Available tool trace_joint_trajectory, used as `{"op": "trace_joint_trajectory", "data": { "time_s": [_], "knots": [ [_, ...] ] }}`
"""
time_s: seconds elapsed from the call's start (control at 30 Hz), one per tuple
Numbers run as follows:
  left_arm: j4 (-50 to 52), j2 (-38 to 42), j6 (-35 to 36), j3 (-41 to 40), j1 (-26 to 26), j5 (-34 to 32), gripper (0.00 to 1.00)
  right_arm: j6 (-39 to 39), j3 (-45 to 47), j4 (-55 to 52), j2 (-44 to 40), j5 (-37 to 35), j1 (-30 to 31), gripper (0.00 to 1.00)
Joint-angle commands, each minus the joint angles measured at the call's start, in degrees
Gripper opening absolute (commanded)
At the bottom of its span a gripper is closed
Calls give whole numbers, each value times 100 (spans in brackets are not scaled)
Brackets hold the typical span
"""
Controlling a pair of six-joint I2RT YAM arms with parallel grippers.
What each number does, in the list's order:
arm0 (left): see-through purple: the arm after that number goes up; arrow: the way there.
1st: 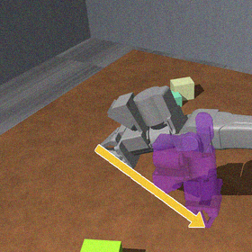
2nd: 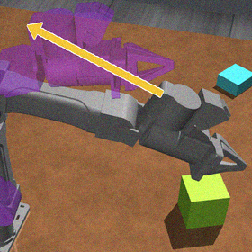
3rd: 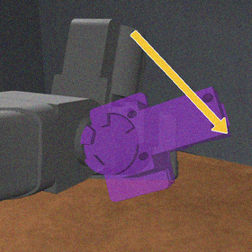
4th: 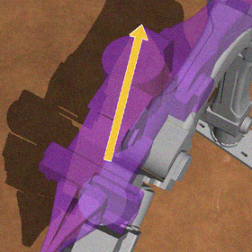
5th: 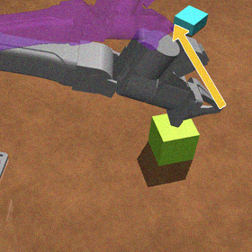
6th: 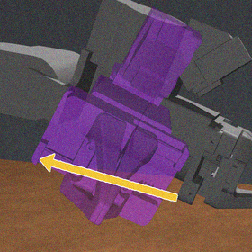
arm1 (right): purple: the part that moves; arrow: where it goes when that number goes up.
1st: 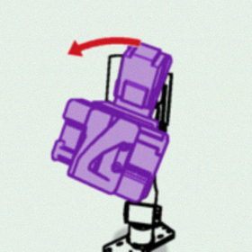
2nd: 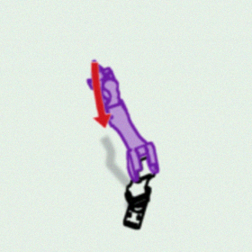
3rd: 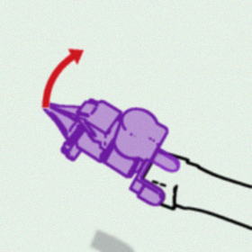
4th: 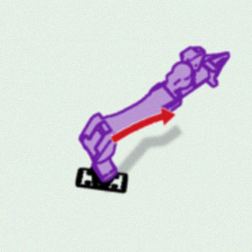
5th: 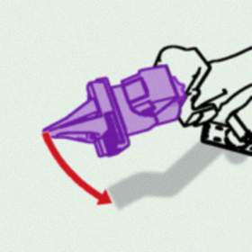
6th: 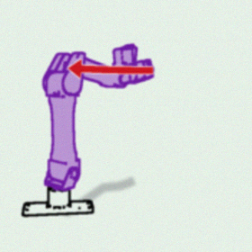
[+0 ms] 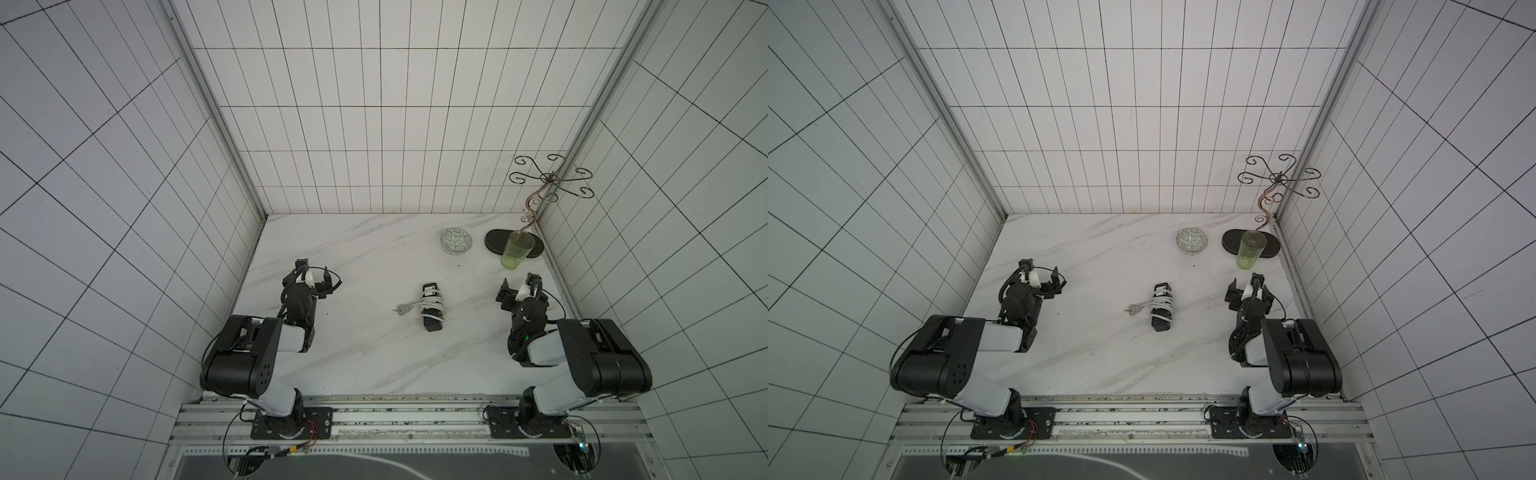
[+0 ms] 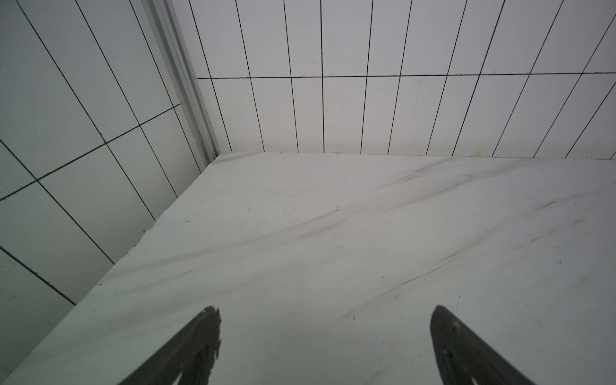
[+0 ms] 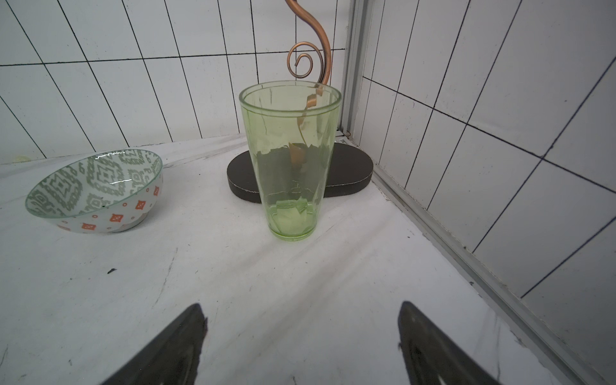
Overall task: Unwrap the cord wrapped around the power strip
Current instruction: Pick up the power strip from the center of the board.
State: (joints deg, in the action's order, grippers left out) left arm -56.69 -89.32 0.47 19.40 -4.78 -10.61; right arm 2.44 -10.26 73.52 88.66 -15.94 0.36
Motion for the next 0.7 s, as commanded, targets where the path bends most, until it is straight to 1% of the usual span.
{"op": "trace_joint_trajectory", "data": {
  "time_s": [0.0, 0.47, 0.67],
  "knots": [
    [-88, -95, 75, 82, -14, -33, 97, -24, -310, 102, 11, -14, -38, 90],
    [-96, -95, 75, 82, -8, -45, 98, -33, -306, 110, 2, -14, -42, 87],
    [-97, -98, 68, 82, -8, -53, 98, -39, -284, 130, -8, -22, -40, 88]
  ]
}}
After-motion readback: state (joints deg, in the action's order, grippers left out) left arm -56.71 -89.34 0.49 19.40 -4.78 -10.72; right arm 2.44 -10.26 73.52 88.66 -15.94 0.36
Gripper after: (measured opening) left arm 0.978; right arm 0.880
